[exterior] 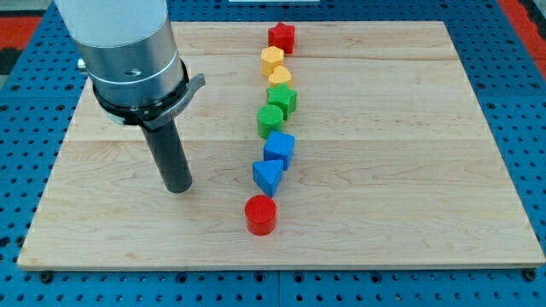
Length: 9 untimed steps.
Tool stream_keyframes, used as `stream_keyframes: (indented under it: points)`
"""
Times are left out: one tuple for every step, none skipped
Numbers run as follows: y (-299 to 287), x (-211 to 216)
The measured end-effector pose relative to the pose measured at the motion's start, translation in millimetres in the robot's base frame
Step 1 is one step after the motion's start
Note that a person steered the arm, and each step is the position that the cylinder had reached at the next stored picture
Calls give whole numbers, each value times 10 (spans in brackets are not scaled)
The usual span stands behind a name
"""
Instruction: Move the red circle slightly to the right
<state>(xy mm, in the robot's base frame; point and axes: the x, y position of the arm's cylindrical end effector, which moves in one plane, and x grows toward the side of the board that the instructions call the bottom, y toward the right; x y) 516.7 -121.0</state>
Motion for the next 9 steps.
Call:
stream_keyframes:
  points:
    - [0, -3]
    - [0, 1]
    - [0, 15]
    - [0, 108]
    - [0, 465]
    - [303, 737]
    - [711, 761]
    - [610, 665]
    - [768, 552]
